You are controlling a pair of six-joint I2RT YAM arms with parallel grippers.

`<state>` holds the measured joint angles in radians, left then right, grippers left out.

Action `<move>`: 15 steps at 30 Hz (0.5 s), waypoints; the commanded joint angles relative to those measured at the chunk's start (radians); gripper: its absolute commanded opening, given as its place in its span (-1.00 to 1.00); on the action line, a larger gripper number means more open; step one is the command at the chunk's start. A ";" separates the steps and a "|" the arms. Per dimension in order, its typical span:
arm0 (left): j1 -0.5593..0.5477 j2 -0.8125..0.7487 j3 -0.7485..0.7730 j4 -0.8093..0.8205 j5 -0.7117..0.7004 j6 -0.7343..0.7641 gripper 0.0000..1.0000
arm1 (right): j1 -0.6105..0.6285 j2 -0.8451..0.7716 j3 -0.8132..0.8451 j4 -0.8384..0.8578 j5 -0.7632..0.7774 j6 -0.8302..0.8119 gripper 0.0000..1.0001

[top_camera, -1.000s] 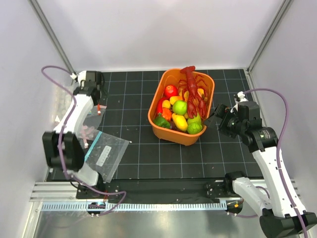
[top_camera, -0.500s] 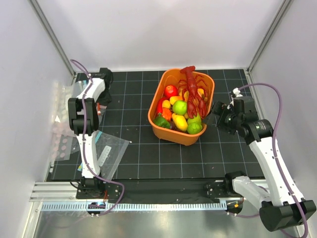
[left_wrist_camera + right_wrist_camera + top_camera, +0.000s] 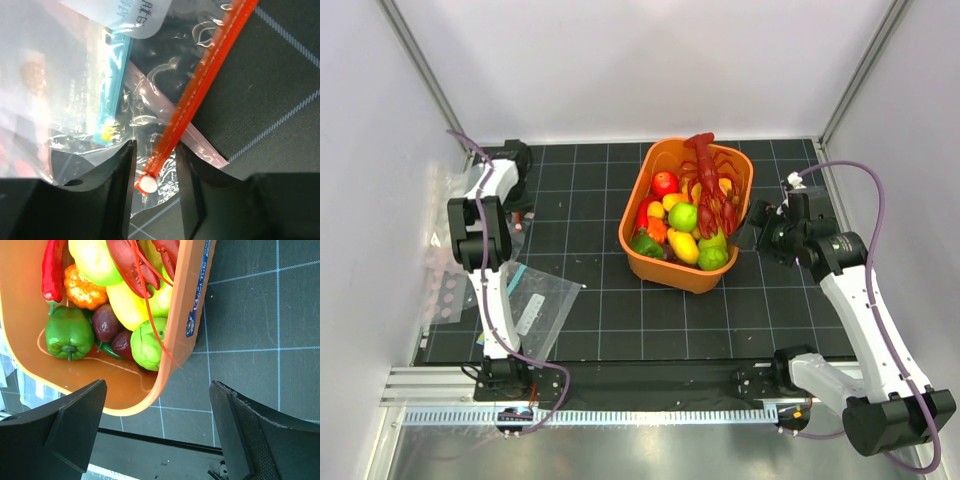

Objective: Place the food in the zip-top bag and seal the zipper
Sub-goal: Pick up the zipper food storage bag at the corner of the board.

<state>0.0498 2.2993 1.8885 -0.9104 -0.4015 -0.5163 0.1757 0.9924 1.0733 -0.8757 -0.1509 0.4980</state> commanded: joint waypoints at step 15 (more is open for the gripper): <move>-0.024 -0.253 -0.179 0.139 0.251 0.053 -1.00 | 0.007 0.094 0.119 0.113 -0.148 -0.009 0.57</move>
<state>0.0677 2.1921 1.7428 -0.7971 -0.2459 -0.4854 0.1757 1.0573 1.1362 -0.8444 -0.2081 0.4946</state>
